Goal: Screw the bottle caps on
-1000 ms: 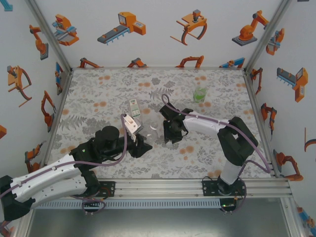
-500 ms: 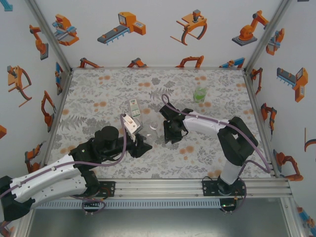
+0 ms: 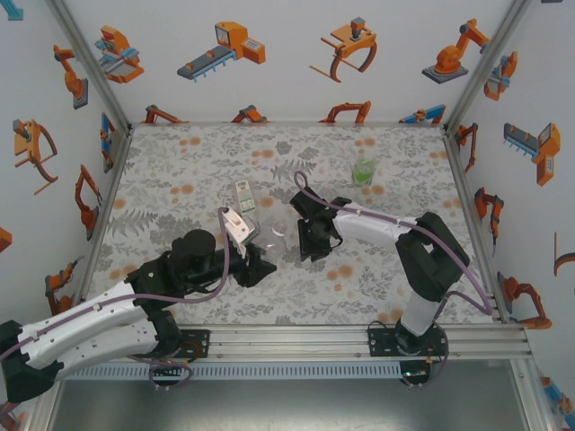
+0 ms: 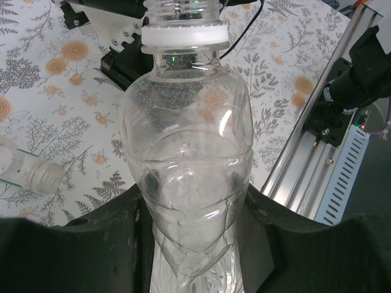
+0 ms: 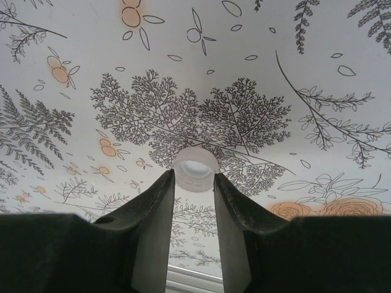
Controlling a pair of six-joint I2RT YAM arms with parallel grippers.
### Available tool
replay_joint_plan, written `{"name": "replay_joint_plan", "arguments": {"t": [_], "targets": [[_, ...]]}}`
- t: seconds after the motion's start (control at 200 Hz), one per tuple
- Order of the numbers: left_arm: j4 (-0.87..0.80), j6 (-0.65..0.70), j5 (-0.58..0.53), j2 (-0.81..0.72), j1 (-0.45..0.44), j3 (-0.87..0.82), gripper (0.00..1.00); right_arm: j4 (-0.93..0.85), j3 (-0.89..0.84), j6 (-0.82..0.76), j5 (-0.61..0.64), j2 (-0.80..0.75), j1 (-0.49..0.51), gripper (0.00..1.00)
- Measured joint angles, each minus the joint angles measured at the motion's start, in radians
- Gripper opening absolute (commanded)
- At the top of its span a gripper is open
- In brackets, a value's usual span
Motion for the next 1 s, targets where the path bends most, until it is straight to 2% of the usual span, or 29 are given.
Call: {"name": "replay_joint_plan", "arguments": {"t": [0.345, 0.576, 1.001], "targets": [[0.000, 0.000, -0.005, -0.008, 0.000, -0.001, 0.00, 0.001, 0.000, 0.000, -0.004, 0.006, 0.001, 0.36], [0.000, 0.000, -0.007, -0.015, 0.000, -0.002, 0.00, 0.025, -0.004, 0.005, -0.013, 0.014, 0.001, 0.42], [0.000, 0.000, -0.019, -0.030, 0.005, -0.011, 0.00, 0.023, -0.005, 0.012, -0.008, 0.015, 0.002, 0.40]]}}
